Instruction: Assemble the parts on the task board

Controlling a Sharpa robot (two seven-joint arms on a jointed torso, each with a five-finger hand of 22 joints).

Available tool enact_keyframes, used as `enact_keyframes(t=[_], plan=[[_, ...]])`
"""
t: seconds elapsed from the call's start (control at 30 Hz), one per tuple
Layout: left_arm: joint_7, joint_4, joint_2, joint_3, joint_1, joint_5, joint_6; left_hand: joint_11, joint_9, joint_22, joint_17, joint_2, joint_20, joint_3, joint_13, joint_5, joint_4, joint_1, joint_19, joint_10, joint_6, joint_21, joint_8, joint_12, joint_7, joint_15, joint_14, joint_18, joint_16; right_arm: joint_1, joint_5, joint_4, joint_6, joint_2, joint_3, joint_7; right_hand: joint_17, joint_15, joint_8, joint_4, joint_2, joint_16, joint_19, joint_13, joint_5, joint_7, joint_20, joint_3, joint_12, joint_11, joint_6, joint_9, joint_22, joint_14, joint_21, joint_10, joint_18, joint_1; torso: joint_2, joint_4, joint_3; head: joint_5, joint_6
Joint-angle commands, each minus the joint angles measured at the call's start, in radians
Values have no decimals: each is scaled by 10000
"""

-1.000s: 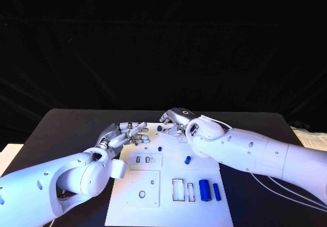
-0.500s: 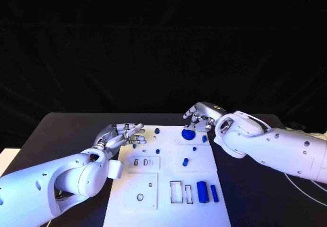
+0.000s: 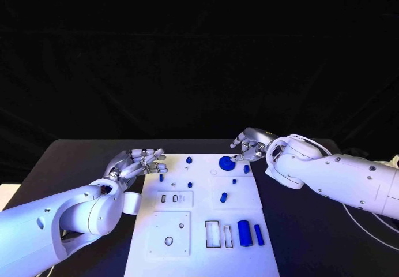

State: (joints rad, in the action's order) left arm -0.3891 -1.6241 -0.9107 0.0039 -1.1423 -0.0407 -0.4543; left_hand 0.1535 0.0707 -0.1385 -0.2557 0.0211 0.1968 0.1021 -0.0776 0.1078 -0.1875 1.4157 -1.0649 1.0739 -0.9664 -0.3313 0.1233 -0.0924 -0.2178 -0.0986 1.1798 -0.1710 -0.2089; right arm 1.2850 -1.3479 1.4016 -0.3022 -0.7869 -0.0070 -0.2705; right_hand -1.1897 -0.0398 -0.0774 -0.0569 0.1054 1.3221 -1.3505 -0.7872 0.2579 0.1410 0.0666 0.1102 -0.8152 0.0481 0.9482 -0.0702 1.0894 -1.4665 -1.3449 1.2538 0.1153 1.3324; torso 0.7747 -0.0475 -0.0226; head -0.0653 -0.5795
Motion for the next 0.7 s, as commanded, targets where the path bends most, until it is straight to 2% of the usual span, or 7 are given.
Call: enact_keyframes(t=[0.03, 0.1, 0.13, 0.23, 0.37, 0.47, 0.7], plan=[[-53, 106, 12, 26, -31, 258, 291, 44, -2, 13, -10, -28, 14, 1, -12, -23, 80, 55, 69, 0, -20, 40, -55, 39, -27, 24, -75, -94, 35, -50, -397, -131, 393, 115, -4, -163, -1059, 111, -87, -25, 5, 753, -36, -2479, -14, 9, 110, -188, -2437, 6, -13, -13, 119, -635, -95, 941, -221, 119, 10, -25, -2, -7, -55], [-11, 146, 4, 33, -36, 427, 306, 44, -2, 13, -11, -29, 14, 2, -12, -23, 82, 56, 70, 0, -19, 41, -55, 40, -27, 24, -76, -94, 36, -77, -446, -195, 389, 181, -8, -152, -1759, 138, -105, -59, -36, 1229, -51, -3890, -80, 14, 138, -298, -3830, 44, -13, -11, 152, -737, -115, 1445, -233, 112, 9, -18, -3, -1, -55], [6, 164, -2, 36, -38, 510, 315, 44, -2, 14, -13, -31, 14, 3, -12, -23, 84, 59, 71, -1, -18, 42, -56, 41, -28, 23, -78, -94, 38, -93, -487, -233, 391, 222, -9, -146, -2164, 251, -124, -74, -145, 1506, -61, -4689, -63, 8, 148, -389, -4579, 80, -22, -7, 168, -774, -128, 1569, -221, 173, 9, -4, -2, 15, -56], [27, 197, -8, 43, -42, 663, 338, 45, -2, 14, -15, -33, 14, 4, -13, -23, 87, 61, 72, -2, -17, 43, -57, 43, -28, 23, -80, -94, 40, -136, -618, -350, 421, 355, -17, -133, -2654, 211, -159, -116, -183, 1817, -98, -5527, -143, 89, 246, -586, -5366, 139, -18, -5, 240, -832, -173, 1840, -256, 152, 8, -9, -3, 8, -79], [12, 208, 5, 50, -45, 585, 369, 48, -3, 18, -30, -40, 17, 12, -13, -21, 109, 82, 80, -8, -11, 49, -65, 57, -32, 19, -94, -94, 57, -189, -739, -474, 534, 511, -29, -98, -2842, 254, -180, -131, -223, 1931, -106, -5728, -163, 102, 247, -665, -5543, 144, -8, -6, 259, -859, -186, 1894, -246, 156, 12, -21, -11, 6, -120], [-23, 214, 13, 55, -45, 254, 419, 66, -5, 35, -57, -38, 30, 10, -13, -26, 144, 99, 124, -31, 9, 79, -85, 92, -48, -1, -158, -86, 114, -223, -816, -554, 626, 603, -34, -64, -2917, 261, -189, -142, -240, 1977, -107, -5785, -172, 106, 254, -701, -5591, 149, -3, -6, 262, -871, -190, 1906, -247, 150, 12, -31, -1, 19, -126], [-135, 262, 27, 109, -46, -250, 495, 174, -18, 153, -105, -44, 143, -40, 10, -28, 257, 97, 433, -216, 132, 295, -194, 247, -134, -140, -543, -63, 452, -289, -969, -783, 669, 809, -45, -43, -2975, 269, -203, -148, -321, 2012, -110, -5833, -175, 111, 262, -715, -5625, 156, 9, -7, 275, -878, -199, 1903, -248, 180, 19, -3, 1, 52, -146]])
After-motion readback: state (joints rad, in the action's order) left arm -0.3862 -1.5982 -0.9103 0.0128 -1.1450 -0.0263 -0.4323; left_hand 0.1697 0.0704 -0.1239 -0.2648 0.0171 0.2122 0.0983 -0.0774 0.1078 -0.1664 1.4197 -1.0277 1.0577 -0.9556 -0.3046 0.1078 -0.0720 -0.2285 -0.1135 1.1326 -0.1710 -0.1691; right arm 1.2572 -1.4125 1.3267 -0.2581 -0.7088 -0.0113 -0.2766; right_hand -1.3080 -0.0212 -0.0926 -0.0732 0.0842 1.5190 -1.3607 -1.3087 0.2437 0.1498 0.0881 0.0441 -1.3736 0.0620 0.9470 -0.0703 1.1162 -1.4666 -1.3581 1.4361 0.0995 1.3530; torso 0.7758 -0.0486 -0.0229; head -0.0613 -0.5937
